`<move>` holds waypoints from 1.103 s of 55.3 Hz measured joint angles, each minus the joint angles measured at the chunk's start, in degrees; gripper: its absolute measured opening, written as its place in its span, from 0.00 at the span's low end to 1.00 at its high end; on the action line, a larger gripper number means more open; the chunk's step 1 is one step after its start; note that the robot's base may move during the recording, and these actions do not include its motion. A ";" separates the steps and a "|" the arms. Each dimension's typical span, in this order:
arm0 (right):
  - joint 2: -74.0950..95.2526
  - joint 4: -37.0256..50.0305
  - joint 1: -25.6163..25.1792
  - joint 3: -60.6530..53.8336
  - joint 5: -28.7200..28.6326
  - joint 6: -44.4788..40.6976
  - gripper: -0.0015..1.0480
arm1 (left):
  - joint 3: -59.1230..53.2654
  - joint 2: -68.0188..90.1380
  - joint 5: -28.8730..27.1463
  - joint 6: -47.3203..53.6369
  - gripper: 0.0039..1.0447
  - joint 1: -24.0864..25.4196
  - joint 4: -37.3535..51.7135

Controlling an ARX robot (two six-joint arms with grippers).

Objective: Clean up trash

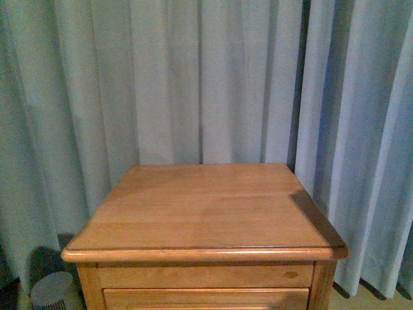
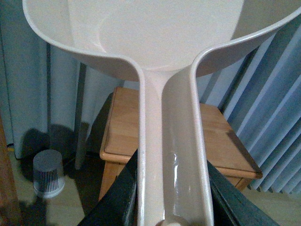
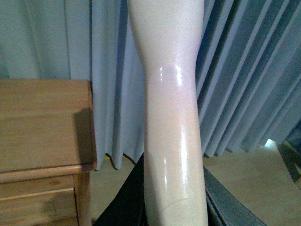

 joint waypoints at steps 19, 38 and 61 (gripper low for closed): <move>0.28 -2.16 0.09 0.02 1.14 1.51 0.18 | 0.00 0.04 0.68 0.02 0.26 -0.02 0.02; 0.63 -2.27 0.24 0.20 0.42 1.66 0.18 | -0.04 -0.09 -0.02 -0.04 0.26 0.11 0.11; 0.55 -2.27 0.26 0.20 0.52 1.68 0.18 | -0.15 -0.11 -0.02 -0.07 0.26 0.13 0.11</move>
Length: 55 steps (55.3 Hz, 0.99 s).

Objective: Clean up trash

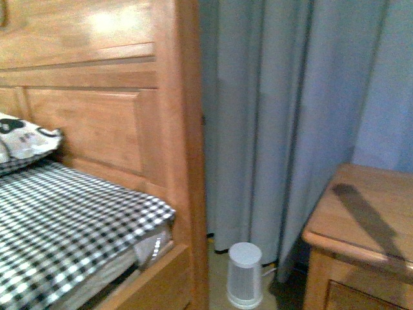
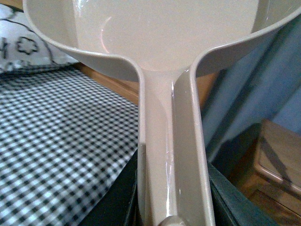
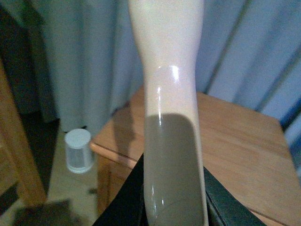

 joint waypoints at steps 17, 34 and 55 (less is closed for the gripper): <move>0.00 0.00 -0.04 0.02 0.13 0.02 0.18 | -0.04 0.00 0.04 0.02 0.26 0.00 0.04; -0.02 0.00 0.00 0.04 0.11 0.02 0.18 | -0.04 -0.04 0.02 -0.02 0.26 0.00 0.04; -0.02 0.00 0.00 0.02 0.09 0.04 0.18 | -0.04 -0.04 0.02 -0.13 0.26 0.00 0.04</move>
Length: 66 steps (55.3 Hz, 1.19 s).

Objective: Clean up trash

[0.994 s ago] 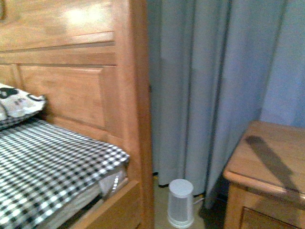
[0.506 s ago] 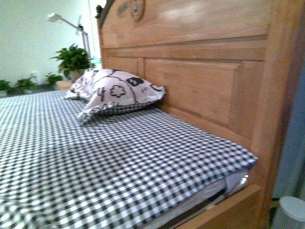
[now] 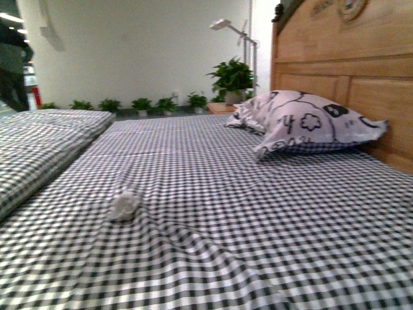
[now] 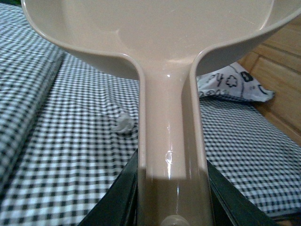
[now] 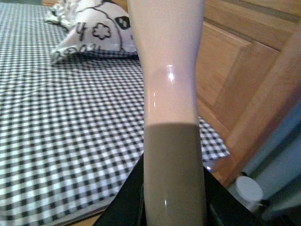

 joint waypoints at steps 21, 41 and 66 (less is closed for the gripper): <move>0.37 0.00 0.31 0.02 -0.74 0.11 0.18 | -0.11 -0.28 -1.01 -0.13 0.26 0.13 0.00; 0.09 0.00 0.11 0.02 -0.20 0.15 0.18 | 6.29 7.28 15.04 8.81 0.25 11.98 -15.85; 0.09 -0.02 0.04 0.02 -0.13 0.17 0.18 | 15.78 50.88 28.00 56.13 0.25 21.20 -1.42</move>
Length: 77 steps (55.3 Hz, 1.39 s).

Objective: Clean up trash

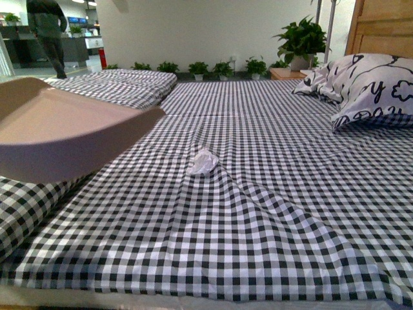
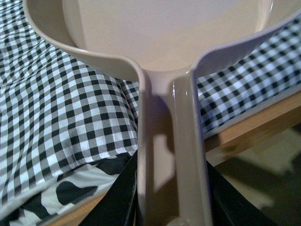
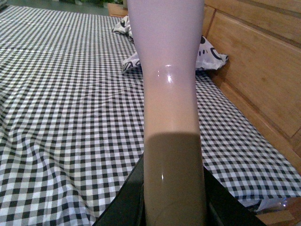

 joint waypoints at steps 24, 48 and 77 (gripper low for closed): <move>0.00 0.00 0.00 0.00 0.00 -0.02 0.18 | 11.72 22.45 8.98 14.60 0.25 -2.54 2.25; 0.00 0.02 0.00 0.00 0.00 -0.02 0.18 | 29.86 38.38 10.03 16.72 0.25 -0.87 -12.09; 0.00 0.00 0.00 0.00 0.00 0.00 0.18 | 42.66 52.59 7.69 18.32 0.25 -5.16 -7.87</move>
